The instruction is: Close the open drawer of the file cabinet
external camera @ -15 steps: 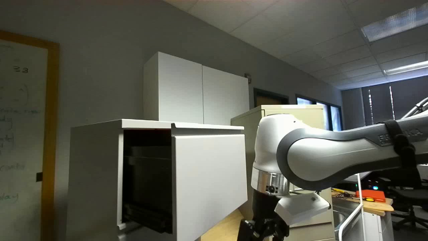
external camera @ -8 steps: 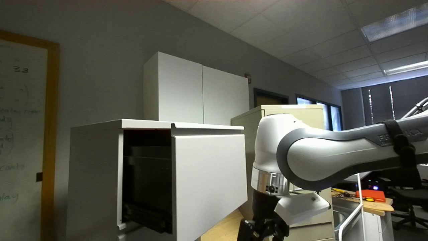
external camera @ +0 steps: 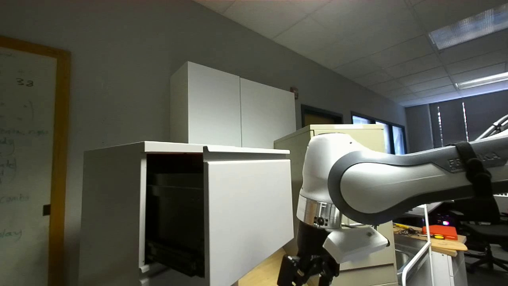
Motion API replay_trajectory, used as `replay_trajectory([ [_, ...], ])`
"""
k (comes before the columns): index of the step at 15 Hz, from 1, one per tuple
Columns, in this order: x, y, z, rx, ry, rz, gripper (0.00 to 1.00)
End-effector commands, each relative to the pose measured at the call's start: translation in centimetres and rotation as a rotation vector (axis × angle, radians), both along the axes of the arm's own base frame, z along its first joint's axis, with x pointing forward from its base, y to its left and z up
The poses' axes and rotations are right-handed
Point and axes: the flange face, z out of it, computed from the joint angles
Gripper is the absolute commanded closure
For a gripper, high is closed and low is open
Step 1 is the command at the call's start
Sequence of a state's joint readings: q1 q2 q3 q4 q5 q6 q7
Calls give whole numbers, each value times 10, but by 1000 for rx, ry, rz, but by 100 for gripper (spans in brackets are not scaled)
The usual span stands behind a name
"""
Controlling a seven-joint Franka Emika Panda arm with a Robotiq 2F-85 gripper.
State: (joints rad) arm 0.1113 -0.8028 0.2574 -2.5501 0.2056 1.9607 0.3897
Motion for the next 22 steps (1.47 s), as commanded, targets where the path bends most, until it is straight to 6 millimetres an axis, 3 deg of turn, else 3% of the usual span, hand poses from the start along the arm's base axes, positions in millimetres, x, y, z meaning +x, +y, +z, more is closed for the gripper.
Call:
replay_trajectory([
  [1,7,6,26,-9,-66,-7,0],
  [4,10,8,58,-10,-152,-3,2],
  [5,11,9,69,-8,-181,-4,26],
  [8,17,7,101,5,-272,-10,37],
  [15,38,18,157,88,-463,-9,93],
  [18,57,32,176,134,-527,12,99],
  [22,92,56,184,161,-559,48,94],
])
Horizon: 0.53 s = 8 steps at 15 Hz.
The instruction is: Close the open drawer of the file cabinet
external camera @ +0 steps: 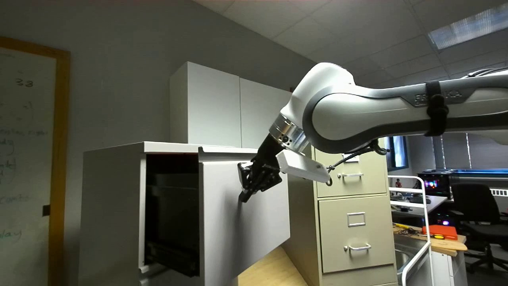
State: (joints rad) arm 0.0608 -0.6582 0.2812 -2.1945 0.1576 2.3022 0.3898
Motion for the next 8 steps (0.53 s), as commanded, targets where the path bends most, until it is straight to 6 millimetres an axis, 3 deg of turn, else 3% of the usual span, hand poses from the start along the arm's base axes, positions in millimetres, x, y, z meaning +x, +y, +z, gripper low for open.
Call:
replay_trajectory([
  [1,45,30,14,39,-26,31,94],
  [8,133,75,4,48,-31,103,94],
])
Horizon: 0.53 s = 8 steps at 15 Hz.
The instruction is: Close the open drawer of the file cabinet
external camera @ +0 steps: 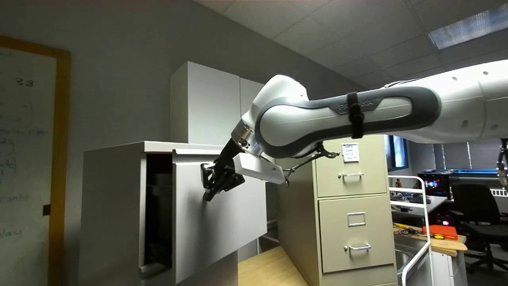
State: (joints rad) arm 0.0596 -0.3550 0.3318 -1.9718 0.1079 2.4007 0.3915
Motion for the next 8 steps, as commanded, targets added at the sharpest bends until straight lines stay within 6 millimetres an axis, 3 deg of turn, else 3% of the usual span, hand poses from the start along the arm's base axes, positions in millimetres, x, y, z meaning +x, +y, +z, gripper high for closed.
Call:
replay_trajectory([
  [1,57,35,6,29,-18,36,95],
  [5,104,52,10,9,-41,52,94],
  [8,125,66,17,24,-55,74,94],
])
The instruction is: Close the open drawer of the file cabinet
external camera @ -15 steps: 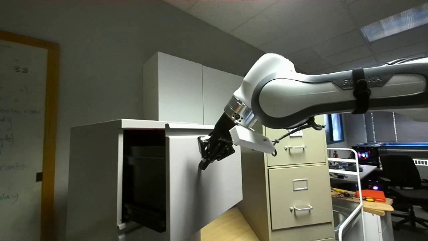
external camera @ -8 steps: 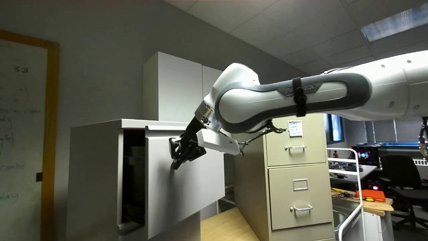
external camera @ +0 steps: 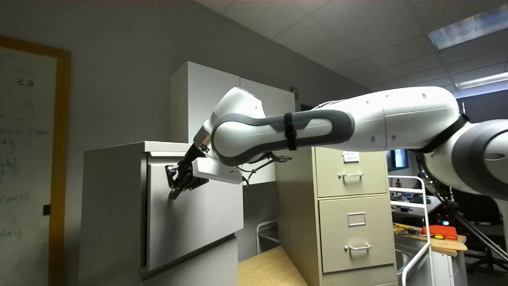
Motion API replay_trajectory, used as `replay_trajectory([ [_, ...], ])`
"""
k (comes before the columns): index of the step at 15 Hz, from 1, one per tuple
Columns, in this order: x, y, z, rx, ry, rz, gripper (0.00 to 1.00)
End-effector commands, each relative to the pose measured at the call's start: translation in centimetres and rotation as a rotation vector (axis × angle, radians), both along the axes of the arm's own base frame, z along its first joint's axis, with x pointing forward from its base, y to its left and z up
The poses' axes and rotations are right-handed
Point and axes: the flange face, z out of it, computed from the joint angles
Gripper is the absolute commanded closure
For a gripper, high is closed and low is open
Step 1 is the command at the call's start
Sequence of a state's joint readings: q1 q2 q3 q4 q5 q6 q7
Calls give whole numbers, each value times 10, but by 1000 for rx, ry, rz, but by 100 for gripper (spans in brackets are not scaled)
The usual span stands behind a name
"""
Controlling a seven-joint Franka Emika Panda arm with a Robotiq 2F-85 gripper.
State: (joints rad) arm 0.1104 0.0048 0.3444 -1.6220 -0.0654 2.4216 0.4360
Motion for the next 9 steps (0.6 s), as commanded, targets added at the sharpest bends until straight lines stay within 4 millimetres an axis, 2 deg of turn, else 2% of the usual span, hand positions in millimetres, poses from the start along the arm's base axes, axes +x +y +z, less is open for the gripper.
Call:
replay_trajectory([
  [1,32,25,21,47,-22,26,95],
  [4,40,35,31,67,-30,40,95],
  [9,32,27,49,65,9,35,95],
])
